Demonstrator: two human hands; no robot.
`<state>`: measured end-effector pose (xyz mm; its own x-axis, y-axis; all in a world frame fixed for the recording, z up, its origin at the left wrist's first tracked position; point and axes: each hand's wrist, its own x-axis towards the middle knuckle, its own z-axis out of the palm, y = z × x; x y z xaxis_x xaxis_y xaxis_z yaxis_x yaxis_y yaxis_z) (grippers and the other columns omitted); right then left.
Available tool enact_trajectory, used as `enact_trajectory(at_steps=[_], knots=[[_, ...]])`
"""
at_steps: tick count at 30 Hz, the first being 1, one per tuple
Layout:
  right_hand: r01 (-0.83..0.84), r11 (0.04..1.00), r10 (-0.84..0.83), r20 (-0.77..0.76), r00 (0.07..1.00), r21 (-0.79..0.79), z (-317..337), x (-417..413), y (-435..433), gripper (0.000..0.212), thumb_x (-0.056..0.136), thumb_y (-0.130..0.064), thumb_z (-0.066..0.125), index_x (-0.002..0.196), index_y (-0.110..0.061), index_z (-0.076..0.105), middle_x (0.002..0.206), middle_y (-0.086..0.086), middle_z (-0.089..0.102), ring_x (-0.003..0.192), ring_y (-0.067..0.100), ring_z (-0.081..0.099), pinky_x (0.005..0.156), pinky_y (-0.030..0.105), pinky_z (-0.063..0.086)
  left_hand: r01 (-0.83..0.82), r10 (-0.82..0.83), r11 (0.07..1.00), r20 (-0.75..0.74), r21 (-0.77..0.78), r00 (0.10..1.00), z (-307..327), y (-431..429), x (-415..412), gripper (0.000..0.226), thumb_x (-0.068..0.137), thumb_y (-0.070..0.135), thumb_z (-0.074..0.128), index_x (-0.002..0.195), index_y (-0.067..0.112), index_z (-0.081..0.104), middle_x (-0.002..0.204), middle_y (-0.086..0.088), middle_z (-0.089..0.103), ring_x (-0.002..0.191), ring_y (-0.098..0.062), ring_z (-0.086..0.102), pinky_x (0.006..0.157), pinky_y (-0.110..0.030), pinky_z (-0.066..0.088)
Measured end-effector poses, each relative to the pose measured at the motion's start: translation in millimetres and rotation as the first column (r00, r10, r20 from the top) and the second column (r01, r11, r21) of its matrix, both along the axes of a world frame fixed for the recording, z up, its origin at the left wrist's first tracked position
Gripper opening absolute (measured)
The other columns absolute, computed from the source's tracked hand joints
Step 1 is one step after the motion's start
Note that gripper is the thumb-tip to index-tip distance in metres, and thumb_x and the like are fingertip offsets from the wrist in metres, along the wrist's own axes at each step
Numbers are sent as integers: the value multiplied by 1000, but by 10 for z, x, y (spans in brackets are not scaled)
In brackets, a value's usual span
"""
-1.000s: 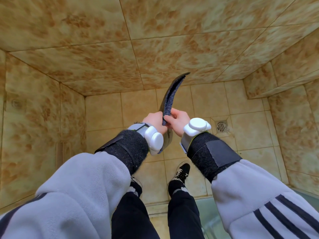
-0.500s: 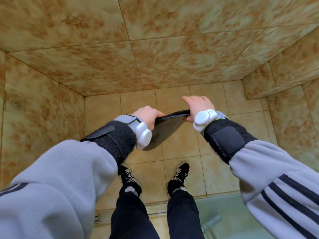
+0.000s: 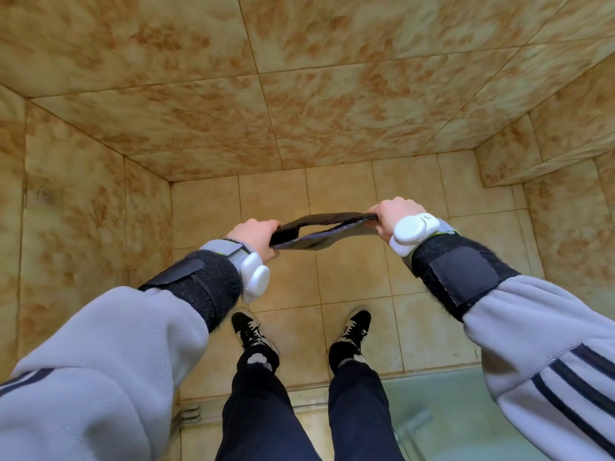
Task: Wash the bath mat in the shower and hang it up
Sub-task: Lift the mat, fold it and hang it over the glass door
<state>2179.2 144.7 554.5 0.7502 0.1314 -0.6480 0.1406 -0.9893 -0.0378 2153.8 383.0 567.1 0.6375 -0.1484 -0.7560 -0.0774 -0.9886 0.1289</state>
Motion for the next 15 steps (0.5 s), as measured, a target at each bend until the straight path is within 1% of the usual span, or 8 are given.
enact_trajectory(at_steps=[2, 5, 8, 10, 12, 14, 15], knots=[[-3, 1000, 3, 26, 1000, -5, 60, 30, -88, 31, 91, -16, 52, 115, -31, 64, 101, 6, 69, 74, 27, 51, 65, 26, 41, -48, 52, 998, 114, -43, 992, -19, -41, -12, 32, 97, 24, 44, 127, 22, 53, 106, -13, 66, 94, -33, 63, 80, -37, 54], [40, 999, -39, 30, 999, -11, 129, 108, -229, 31, 92, -16, 51, 116, -31, 64, 102, 7, 68, 75, 27, 51, 64, 27, 40, -14, 26, 998, 231, -56, 973, 11, -160, 102, 32, 100, 22, 36, 120, 16, 59, 103, -16, 65, 94, -36, 61, 78, -36, 50], [78, 997, -77, 57, 995, -17, 153, 120, -342, 27, 94, -17, 50, 112, -29, 65, 100, 7, 70, 76, 28, 54, 63, 26, 38, 15, -3, 999, 254, -44, 967, 72, -273, 249, 30, 100, 21, 35, 113, 12, 61, 97, -14, 61, 93, -35, 60, 73, -34, 44], [94, 996, -93, 53, 994, -12, 167, 105, -389, 27, 94, -17, 49, 113, -28, 65, 101, 8, 70, 84, 31, 60, 63, 26, 37, 40, -28, 998, 266, -43, 964, 108, -312, 314, 30, 100, 19, 36, 111, 11, 62, 96, -15, 60, 92, -35, 59, 72, -33, 43], [92, 996, -92, 45, 995, -14, 194, 92, -409, 29, 95, -17, 49, 117, -30, 63, 104, 8, 70, 92, 31, 63, 65, 26, 38, 69, -55, 997, 277, -39, 959, 151, -333, 332, 29, 99, 18, 37, 112, 12, 62, 98, -16, 62, 92, -36, 60, 72, -33, 43], [91, 996, -90, 34, 995, -15, 210, 84, -401, 28, 96, -18, 48, 118, -29, 63, 104, 8, 70, 94, 31, 64, 65, 26, 38, 81, -67, 996, 272, -40, 960, 173, -328, 331, 29, 99, 18, 37, 112, 12, 63, 98, -16, 62, 92, -36, 60, 73, -34, 44], [95, 995, -94, 32, 995, -17, 227, 76, -397, 28, 97, -18, 48, 117, -28, 63, 104, 8, 70, 93, 31, 64, 65, 26, 38, 84, -70, 996, 272, -41, 960, 194, -326, 326, 29, 99, 18, 38, 112, 12, 63, 95, -15, 60, 92, -36, 60, 73, -34, 44]])
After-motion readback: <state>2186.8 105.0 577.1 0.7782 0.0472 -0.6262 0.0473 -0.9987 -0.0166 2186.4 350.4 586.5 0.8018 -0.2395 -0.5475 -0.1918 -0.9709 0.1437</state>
